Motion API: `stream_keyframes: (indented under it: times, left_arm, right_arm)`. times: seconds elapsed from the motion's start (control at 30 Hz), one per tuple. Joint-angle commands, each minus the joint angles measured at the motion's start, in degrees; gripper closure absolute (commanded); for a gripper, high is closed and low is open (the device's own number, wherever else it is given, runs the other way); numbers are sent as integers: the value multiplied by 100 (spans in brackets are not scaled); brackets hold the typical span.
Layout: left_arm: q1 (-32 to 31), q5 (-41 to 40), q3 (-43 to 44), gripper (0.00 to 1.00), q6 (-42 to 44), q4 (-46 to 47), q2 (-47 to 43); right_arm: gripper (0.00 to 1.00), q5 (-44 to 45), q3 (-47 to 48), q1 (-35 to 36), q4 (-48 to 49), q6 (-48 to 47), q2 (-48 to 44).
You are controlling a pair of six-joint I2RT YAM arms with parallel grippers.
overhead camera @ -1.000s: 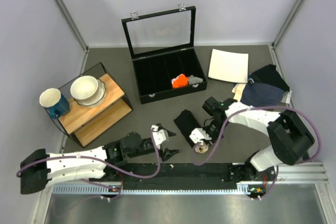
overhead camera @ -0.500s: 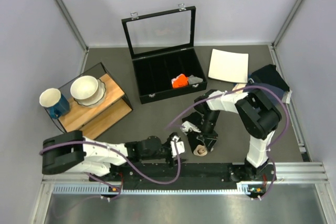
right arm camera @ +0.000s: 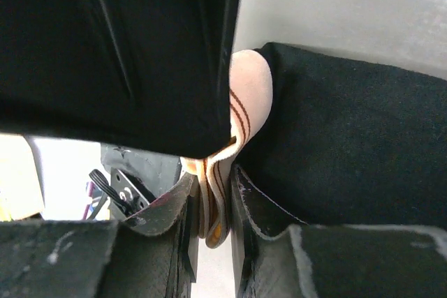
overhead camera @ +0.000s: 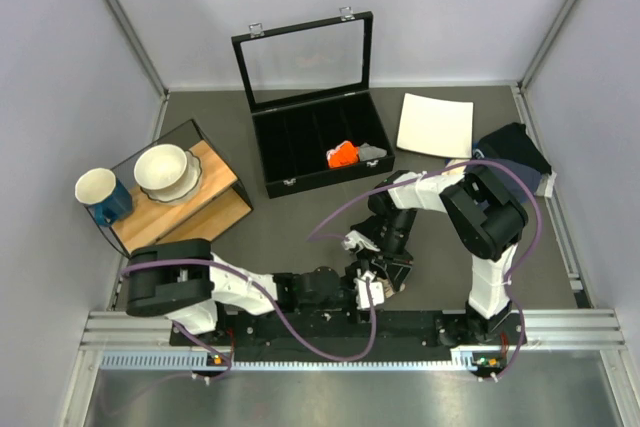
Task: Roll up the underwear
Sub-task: Roll the underwear to the center of the board.
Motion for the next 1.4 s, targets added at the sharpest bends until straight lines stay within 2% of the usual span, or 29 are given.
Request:
stream_keyframes:
  times: [0.0, 0.3, 0.43, 0.47, 0.53, 0.57, 0.67, 0.87, 1.1, 1.23, 1.37]
  left_arm:
    - [-46, -596, 382, 20, 143, 167, 362]
    - [-55, -1029, 646, 24, 152, -158, 749]
    - [-55, -889, 786, 41, 3, -386, 846]
    - [-55, -784, 848, 54, -24, -448, 864]
    - [-55, -704, 875, 72, -129, -553, 873]
    - [-46, -626, 892, 84, -173, -580, 881]
    - [-28, -458, 892, 100, -305, -773, 829]
    - [384, 508, 936, 100, -849, -1080, 846]
    - [1307, 1572, 1182, 100, -1692, -1467, 1171]
    - [1860, 2064, 1428, 100, -2019, -1819, 1426]
    - [2168, 2363, 1735, 100, -2300, -2214, 1681]
  right_arm:
    - [84, -274, 51, 42, -13, -85, -40]
    - [80, -291, -36, 6, 198, -14, -224]
    - [77, -335, -72, -2, 268, 38, -312]
    - [77, -353, -72, -20, 286, 65, -338]
    - [75, -405, -81, -81, 356, 91, -443]
    - [73, -414, -81, -108, 365, 117, -496]
    - [68, -467, -89, -336, 435, 144, -759]
    - [57, -494, -151, -1021, 655, 232, -1568]
    - [57, -388, -502, -1795, 893, 162, -2816]
    - [58, -546, -1107, -1831, 1085, -136, -3842]
    - [55, -862, -1749, -1831, 1226, -1232, -4670]
